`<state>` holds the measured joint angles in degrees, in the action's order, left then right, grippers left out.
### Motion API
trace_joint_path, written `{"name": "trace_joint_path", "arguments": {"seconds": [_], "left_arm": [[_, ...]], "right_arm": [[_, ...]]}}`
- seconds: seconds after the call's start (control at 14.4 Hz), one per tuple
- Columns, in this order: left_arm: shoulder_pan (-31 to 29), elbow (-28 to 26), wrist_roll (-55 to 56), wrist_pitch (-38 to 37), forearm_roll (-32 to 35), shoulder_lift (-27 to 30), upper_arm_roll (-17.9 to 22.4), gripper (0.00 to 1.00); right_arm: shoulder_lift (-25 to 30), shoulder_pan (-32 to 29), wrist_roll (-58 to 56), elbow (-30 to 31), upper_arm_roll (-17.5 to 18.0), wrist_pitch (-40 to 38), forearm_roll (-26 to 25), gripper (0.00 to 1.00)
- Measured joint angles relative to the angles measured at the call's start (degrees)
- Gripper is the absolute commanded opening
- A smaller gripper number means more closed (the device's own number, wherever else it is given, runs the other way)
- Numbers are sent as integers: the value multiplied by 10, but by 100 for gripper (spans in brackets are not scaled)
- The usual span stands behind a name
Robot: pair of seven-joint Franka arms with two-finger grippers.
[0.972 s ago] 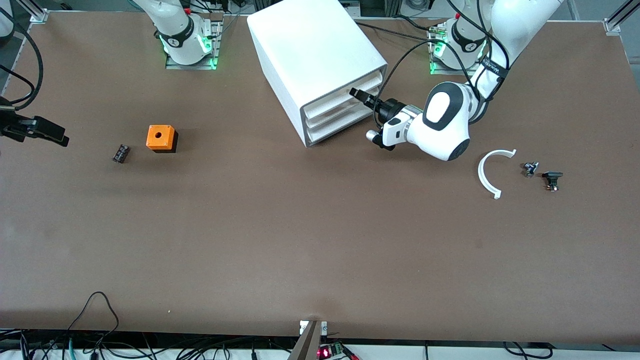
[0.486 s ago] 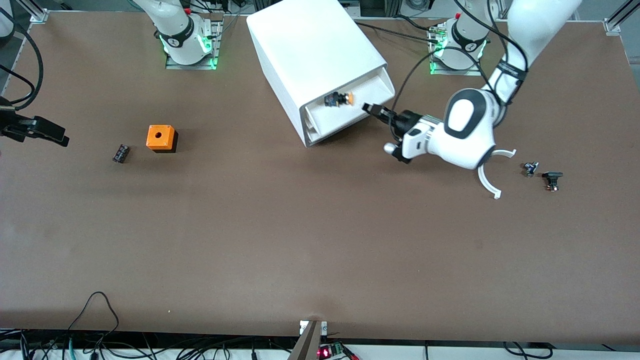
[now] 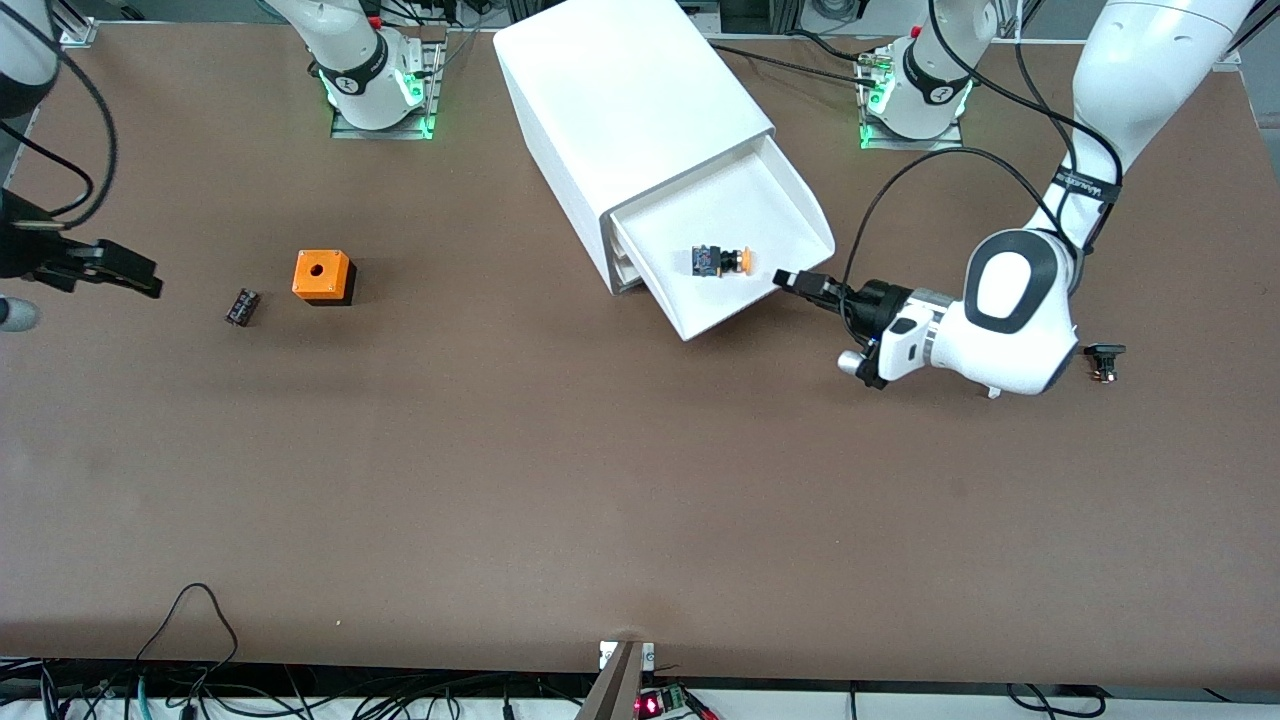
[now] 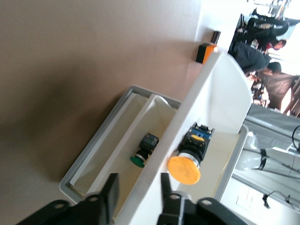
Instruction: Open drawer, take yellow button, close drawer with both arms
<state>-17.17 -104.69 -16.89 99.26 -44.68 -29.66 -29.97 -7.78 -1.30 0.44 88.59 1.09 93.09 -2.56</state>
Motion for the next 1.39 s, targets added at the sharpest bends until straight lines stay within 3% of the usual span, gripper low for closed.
{"name": "trace_joint_path", "arguments": {"seconds": [0.14,0.42,0.56,0.83,0.97,1.11,1.39], "left_arm": [[-4,45,46,-28,50,-1,0,100],[-5,196,135,-133,234,13,-1,100],[-5,219,143,-154,315,58,-3,100],[-3,168,159,-175,401,211,-6,100],[-15,133,162,-168,420,263,-5,100],[-35,120,159,-160,422,275,-2,100],[-47,114,155,-149,422,270,0,100]], "right_arm": [[-8,37,3,0,2,16,1,100],[-22,121,3,0,4,60,3,100],[-27,176,3,-1,6,89,18,100],[-75,285,3,-62,10,108,33,100],[-121,315,2,-118,36,110,33,100],[-171,332,-26,-168,66,118,18,100],[-248,377,-153,-244,72,125,-26,100]]}}
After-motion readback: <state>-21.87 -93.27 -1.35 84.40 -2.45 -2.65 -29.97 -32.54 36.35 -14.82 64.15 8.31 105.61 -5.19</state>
